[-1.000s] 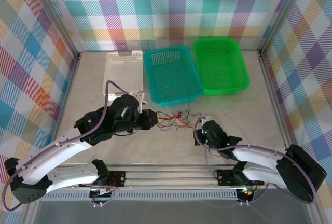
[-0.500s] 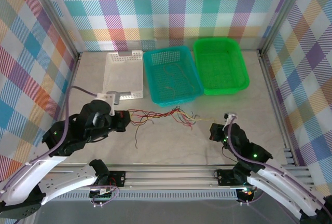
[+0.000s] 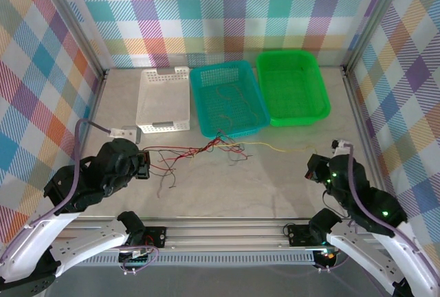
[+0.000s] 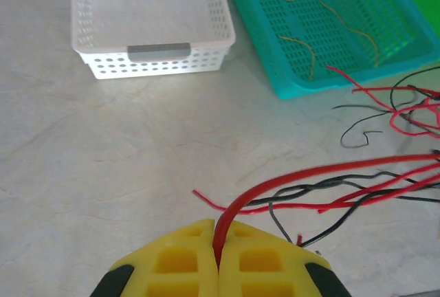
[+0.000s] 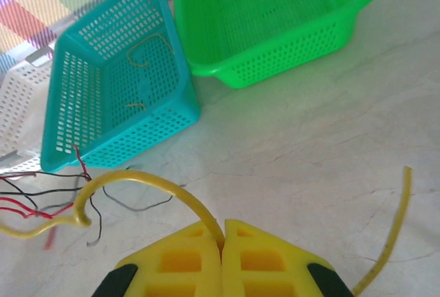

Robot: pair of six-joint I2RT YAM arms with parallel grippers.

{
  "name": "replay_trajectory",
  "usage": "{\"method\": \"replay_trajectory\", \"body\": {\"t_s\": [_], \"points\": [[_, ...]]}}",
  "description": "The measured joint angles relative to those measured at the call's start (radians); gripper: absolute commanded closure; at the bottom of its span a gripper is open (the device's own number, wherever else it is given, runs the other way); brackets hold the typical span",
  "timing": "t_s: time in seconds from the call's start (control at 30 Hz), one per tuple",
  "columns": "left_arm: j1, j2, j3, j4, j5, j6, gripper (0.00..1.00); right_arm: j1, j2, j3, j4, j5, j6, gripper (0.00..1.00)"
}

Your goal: Untangle the cables

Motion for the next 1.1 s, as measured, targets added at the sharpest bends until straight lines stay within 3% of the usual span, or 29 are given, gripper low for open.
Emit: {"method": "replay_trajectory", "body": {"t_s": [0.2, 0.63, 0.87, 1.1], "points": [[0.011, -0.009, -0.028, -0.006, -0.029, 0.019, 1.00, 0.000, 0.033, 0.199, -0.102, 0.015, -0.056, 1.00], [0.057, 0.005, -0.061, -0.006, -0.082, 0.055, 1.00, 0.000, 0.142, 0.447, -0.264, 0.058, -0.124, 1.00], [0.092, 0.039, -0.088, 0.013, -0.065, 0.075, 1.00, 0.000, 0.157, 0.608, -0.323, 0.072, -0.149, 1.00], [0.102, 0.044, -0.139, 0.086, 0.008, 0.082, 1.00, 0.000, 0.263, 0.621, -0.317, 0.003, -0.179, 1.00]]}}
